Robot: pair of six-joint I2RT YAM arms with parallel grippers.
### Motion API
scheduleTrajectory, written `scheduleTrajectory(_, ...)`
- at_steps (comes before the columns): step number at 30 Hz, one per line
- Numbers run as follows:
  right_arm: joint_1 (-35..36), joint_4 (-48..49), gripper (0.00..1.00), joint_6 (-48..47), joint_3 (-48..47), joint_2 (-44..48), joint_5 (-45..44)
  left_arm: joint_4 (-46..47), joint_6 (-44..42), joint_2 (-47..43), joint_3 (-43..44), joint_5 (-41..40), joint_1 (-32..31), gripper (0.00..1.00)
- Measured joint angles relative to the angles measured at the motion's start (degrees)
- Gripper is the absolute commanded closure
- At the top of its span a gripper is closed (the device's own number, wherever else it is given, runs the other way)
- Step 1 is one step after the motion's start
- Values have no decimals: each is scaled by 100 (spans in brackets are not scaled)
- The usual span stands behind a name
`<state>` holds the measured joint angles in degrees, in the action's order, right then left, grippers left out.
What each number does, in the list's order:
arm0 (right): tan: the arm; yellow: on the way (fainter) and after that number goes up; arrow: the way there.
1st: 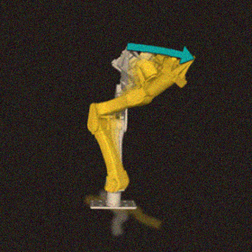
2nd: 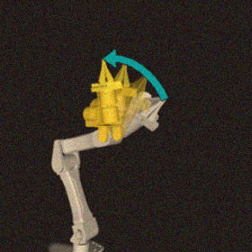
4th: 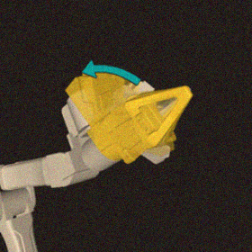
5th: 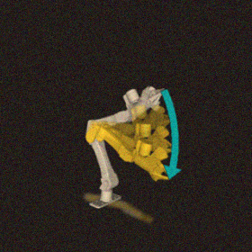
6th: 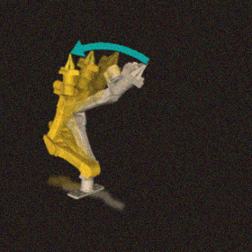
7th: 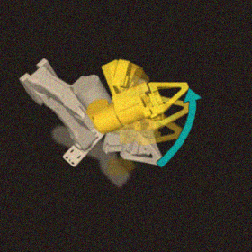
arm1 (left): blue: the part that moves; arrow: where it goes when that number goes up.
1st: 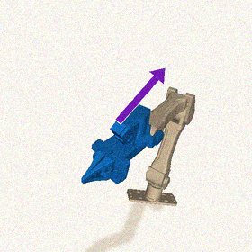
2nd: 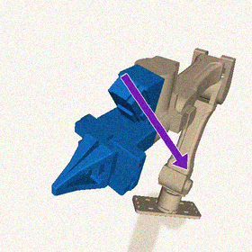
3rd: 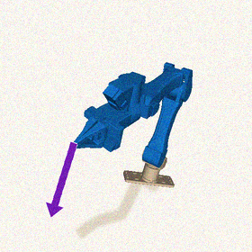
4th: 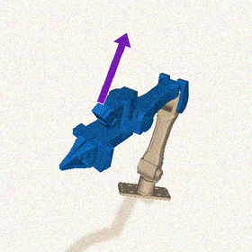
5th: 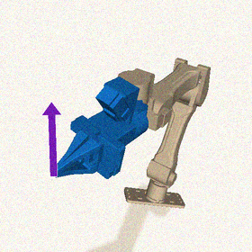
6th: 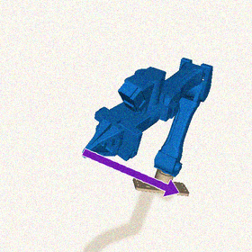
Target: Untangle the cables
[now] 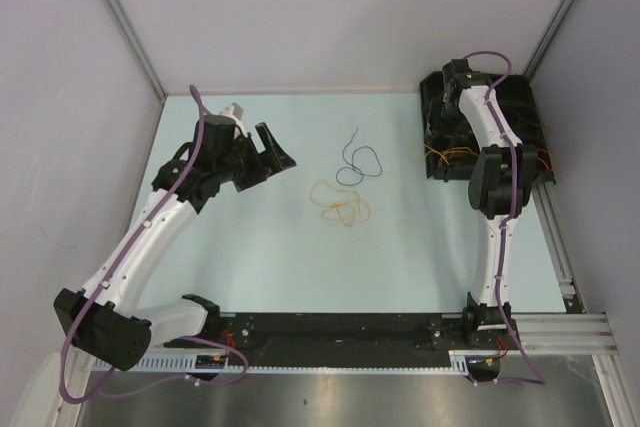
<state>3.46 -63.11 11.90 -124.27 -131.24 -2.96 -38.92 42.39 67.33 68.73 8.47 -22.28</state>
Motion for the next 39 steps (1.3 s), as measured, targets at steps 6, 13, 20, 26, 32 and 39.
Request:
scheduleTrajectory(6, 48, 35, 46, -2, -26, -162, -72, -24, -44, 0, 50, -74, 0, 10)
scheduleTrajectory(13, 116, 92, 55, 0, -26, -374, -70, -26, -44, 2, 50, -79, 0, 10)
scheduleTrajectory(20, 127, 111, 47, 9, -26, -376, -15, -26, -42, 2, 50, -81, 0, 10)
scheduleTrajectory(26, 133, 133, 46, 7, 7, -343, 138, -39, -42, 4, 50, -83, 0, 10)
scheduleTrajectory(32, 153, 157, 63, 7, 269, -103, 197, -74, -42, 7, 50, -83, 0, 10)
scheduleTrajectory(39, 168, 168, 89, 2, 308, -57, 216, -74, -39, 7, 50, -85, 0, 10)
